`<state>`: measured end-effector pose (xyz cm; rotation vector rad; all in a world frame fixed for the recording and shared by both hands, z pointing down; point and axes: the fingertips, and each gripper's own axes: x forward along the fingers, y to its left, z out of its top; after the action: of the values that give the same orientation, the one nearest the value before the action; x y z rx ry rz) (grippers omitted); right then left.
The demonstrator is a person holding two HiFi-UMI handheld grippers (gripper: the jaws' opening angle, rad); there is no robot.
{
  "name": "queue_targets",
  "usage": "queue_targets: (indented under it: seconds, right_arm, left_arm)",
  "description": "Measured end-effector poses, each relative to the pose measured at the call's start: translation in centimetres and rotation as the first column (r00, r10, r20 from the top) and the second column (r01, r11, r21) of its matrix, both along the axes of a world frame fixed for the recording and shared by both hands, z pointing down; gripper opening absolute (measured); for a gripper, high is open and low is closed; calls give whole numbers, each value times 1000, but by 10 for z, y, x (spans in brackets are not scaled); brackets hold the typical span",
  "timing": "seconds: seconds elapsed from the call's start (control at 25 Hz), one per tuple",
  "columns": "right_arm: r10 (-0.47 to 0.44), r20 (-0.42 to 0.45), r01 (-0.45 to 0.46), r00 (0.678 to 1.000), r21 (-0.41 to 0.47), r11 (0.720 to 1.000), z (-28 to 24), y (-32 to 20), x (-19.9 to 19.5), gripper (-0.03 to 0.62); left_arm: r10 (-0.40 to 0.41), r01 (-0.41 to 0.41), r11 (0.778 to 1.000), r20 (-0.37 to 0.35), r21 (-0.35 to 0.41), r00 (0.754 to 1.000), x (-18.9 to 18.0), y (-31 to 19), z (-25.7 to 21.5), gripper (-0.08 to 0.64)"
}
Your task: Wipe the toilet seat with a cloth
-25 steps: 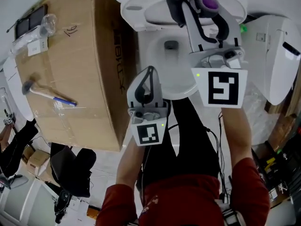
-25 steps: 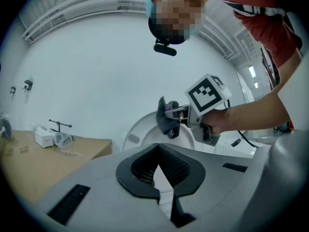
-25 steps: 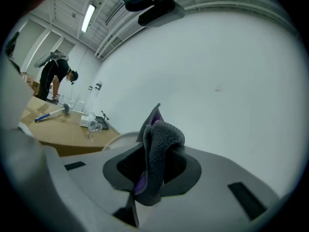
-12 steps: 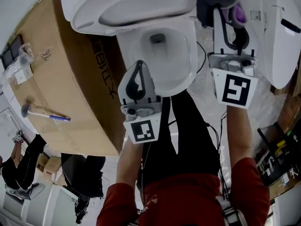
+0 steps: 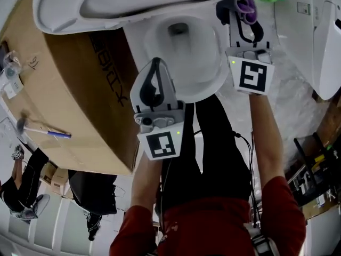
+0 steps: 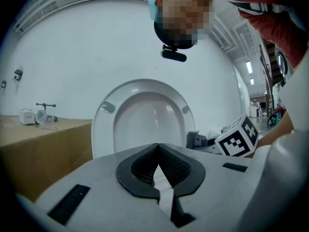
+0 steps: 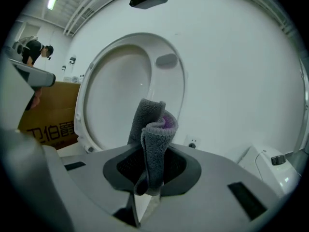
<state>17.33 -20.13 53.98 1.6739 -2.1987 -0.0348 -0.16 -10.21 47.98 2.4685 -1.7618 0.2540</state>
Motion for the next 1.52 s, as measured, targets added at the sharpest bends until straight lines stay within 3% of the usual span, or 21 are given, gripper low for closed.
queue_targets:
  seconds: [0.2, 0.32, 0.44, 0.84, 1.04, 1.2, 1.28, 1.4, 1.52]
  right_arm:
    - [-45, -31, 45, 998, -7, 999, 33, 4, -17, 65]
    - [-72, -72, 62, 995, -125, 990, 69, 10, -22, 66]
    - [-20, -62, 6, 998, -222, 975, 107, 9, -14, 66]
    - [10, -16, -14, 1000, -297, 955, 101, 23, -19, 66]
    - [15, 59, 6, 998, -345, 939, 40, 84, -32, 66]
    - [6, 128, 38, 992, -341, 939, -47, 126, -42, 66]
    - [0, 162, 49, 987, -299, 953, -103, 134, -44, 66]
    - [-15, 203, 54, 979, -185, 981, -185, 124, -42, 66]
    - [-32, 212, 53, 977, -94, 994, -259, 137, -34, 66]
  left_arm:
    - [-17, 17, 1000, 3, -24, 1000, -6, 6, 20, 14]
    - [-29, 29, 999, 3, -33, 1000, -9, 7, 29, 14]
    - [-35, 35, 999, 5, -40, 999, -13, 9, 36, 14]
    - [-54, 54, 998, -3, -30, 999, -26, 15, 11, 14]
    - [-52, 51, 996, -22, -66, 998, -33, 36, -38, 14]
    - [-74, 70, 993, -37, -96, 997, -42, 56, -99, 14]
    - [-94, 88, 992, -64, -88, 994, -47, 62, -136, 14]
    - [-102, 102, 995, -87, -2, 991, -52, 52, -192, 14]
    - [-113, 116, 993, -81, 35, 990, -61, 58, -248, 14]
